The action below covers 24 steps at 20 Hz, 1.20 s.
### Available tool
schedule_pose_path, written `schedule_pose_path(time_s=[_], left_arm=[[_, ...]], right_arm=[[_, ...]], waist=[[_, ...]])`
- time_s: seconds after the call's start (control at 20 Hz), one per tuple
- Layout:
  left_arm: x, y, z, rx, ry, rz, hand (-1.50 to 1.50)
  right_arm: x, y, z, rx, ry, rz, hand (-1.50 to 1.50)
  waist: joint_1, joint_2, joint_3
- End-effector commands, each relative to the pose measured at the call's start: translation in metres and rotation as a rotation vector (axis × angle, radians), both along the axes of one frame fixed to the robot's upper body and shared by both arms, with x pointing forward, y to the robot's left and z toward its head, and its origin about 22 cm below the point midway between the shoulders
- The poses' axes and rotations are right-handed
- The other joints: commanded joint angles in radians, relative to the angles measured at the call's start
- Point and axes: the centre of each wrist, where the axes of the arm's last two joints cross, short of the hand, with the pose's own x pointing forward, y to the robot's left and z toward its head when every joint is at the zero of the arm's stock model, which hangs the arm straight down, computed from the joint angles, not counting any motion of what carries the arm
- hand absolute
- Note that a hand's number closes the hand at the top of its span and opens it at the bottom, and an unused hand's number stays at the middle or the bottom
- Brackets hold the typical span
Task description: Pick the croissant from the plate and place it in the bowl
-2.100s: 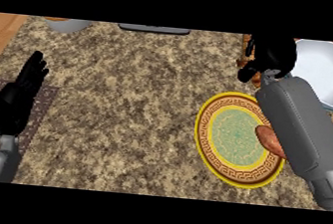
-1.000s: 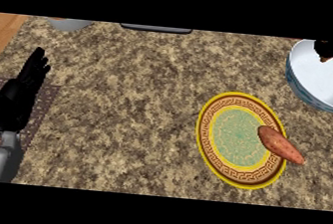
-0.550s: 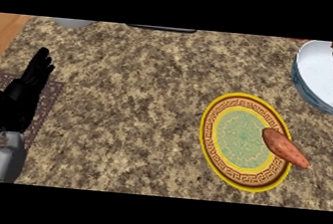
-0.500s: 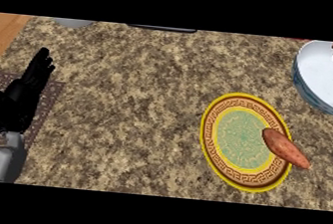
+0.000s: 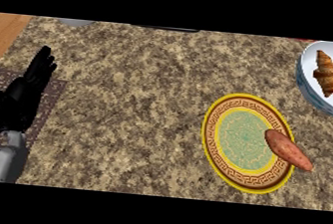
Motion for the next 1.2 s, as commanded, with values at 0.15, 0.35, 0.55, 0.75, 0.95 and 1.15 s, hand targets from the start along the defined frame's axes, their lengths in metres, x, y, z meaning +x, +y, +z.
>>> schedule_pose_path(time_s=[0.15,0.35,0.55,0.75,0.95,1.15], left_arm=[[-0.002,-0.001,-0.002,0.013,-0.006,0.009,0.00],[-0.008,0.008,-0.007,-0.011,0.009,0.004,0.00],[0.000,0.007,-0.004,-0.013,0.015,0.034,0.00],[-0.002,0.023,-0.006,-0.001,0.012,0.049,0.00],[-0.013,0.017,-0.010,0.013,0.012,0.039,0.00],[-0.002,0.015,0.004,0.020,0.008,0.055,0.00]], right_arm=[[-0.003,-0.001,-0.010,0.262,-0.264,0.022,-1.50],[-0.011,-0.025,0.019,0.445,-0.578,-0.023,-1.50],[-0.039,-0.058,0.011,0.578,-0.705,-0.036,-1.50],[-0.094,-0.109,0.002,0.610,-0.668,-0.054,-1.50],[-0.131,-0.136,0.000,0.641,-0.652,-0.044,-1.50],[-0.169,-0.150,-0.027,0.713,-0.676,0.002,-1.50]], waist=[[-0.007,-0.004,0.003],[-0.018,-0.007,0.004],[-0.038,-0.008,0.002],[-0.043,-0.011,0.000],[-0.038,-0.016,0.000],[-0.047,-0.016,0.001]])
